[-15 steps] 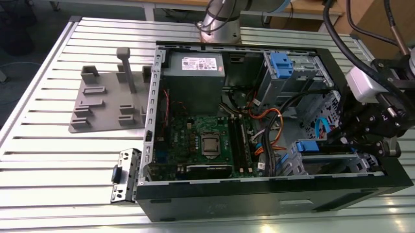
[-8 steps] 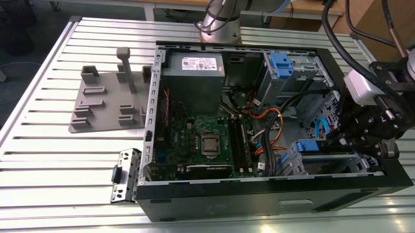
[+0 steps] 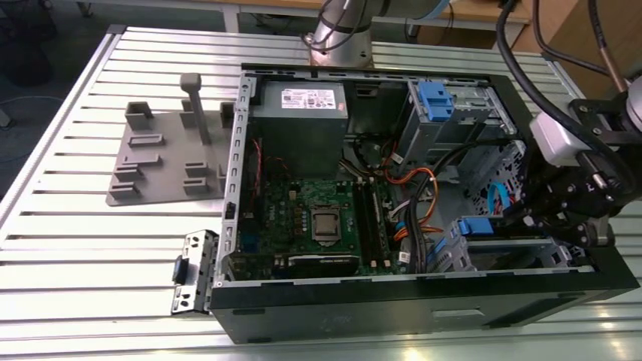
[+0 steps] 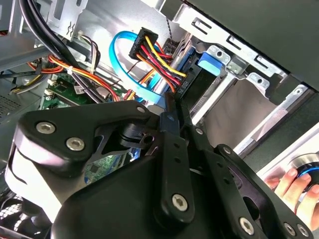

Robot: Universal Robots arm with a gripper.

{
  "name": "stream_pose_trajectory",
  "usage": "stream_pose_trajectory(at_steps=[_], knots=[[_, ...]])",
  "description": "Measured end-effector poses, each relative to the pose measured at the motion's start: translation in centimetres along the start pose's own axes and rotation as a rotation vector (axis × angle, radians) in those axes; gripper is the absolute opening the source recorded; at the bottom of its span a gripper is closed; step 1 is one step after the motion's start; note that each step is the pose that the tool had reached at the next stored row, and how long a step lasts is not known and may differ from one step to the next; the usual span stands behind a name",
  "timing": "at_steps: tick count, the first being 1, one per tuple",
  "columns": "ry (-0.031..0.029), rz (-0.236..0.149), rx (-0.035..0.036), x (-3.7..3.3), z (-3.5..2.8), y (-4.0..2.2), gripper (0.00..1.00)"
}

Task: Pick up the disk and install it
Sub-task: 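Insert the second disk wire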

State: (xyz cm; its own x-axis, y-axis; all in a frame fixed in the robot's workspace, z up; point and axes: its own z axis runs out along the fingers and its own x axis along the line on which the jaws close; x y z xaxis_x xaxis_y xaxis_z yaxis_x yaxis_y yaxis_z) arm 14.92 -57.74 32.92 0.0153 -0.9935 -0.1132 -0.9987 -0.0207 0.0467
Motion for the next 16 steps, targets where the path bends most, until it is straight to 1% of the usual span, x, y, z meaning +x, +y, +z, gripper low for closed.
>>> stream_pose_trajectory(at_steps=[6,7,9,10,12,14,16], knots=[[-0.0003,0.000,0.0001,0.02,0.10,-0.01,0.16],[-0.0019,0.000,0.0003,0.02,0.17,-0.02,0.17],[-0.0015,0.000,0.0001,0.02,0.18,-0.02,0.17],[-0.0010,0.000,0.0000,0.02,0.16,-0.02,0.23],[-0.0003,0.000,0.0000,0.02,0.10,-0.01,0.23],[-0.0007,0.000,0.0001,-0.03,-0.28,0.01,0.23],[-0.0006,0.000,0.0001,-0.10,-0.89,0.04,0.23]])
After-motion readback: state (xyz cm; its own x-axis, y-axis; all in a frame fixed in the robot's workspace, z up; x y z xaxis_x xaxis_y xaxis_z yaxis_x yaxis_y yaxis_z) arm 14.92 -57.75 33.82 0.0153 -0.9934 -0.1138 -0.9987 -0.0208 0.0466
